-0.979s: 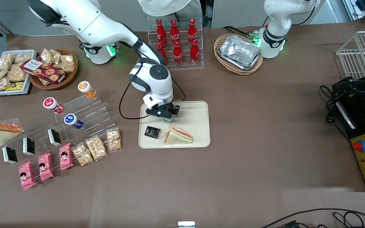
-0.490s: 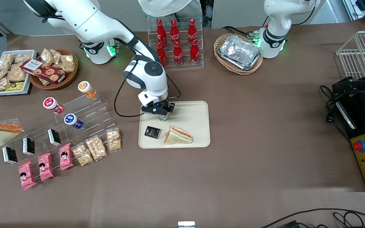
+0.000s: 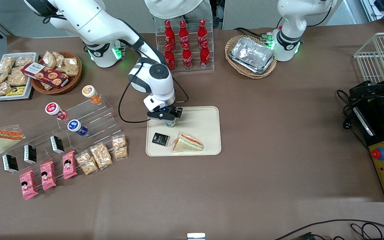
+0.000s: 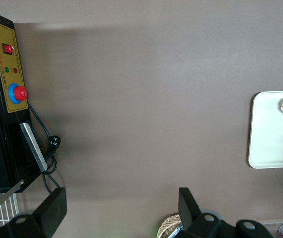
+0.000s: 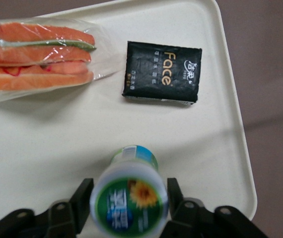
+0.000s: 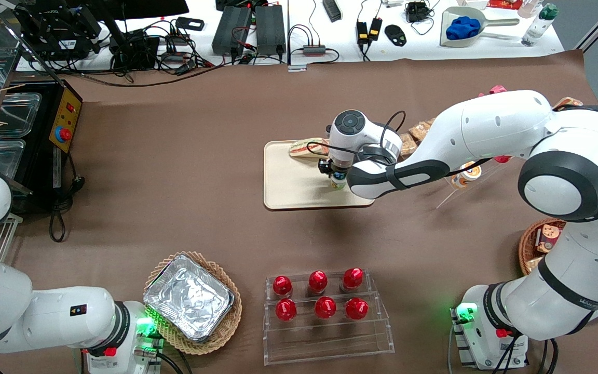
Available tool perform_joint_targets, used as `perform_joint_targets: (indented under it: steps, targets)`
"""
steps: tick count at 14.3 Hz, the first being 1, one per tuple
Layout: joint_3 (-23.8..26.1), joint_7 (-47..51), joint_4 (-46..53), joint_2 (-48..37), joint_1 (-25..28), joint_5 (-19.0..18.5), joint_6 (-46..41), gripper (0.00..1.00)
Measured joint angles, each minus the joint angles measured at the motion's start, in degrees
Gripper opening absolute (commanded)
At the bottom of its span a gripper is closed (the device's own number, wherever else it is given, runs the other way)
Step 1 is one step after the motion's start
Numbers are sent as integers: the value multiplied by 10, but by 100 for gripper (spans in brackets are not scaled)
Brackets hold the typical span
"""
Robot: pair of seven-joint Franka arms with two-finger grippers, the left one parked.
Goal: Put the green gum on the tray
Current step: 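Lower the gum bottle onto the tray beside the black tissue pack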
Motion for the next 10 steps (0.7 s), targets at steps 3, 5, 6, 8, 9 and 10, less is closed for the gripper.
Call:
perform_joint_targets:
  steps: [3,5,6,8,9,10]
  targets:
    - [-1,-2,-1,0,-2,0,4,100]
    - [-1,-2,-1,0,-3,0,5,100]
    - [-1,-5,-1,0,-6,0,5,100]
    - [0,-21,0,-5,-11,0,4,100]
    - [0,-28,0,-11,-13,1,0,100]
    - [1,-39,2,-19,-15,14,-9,100]
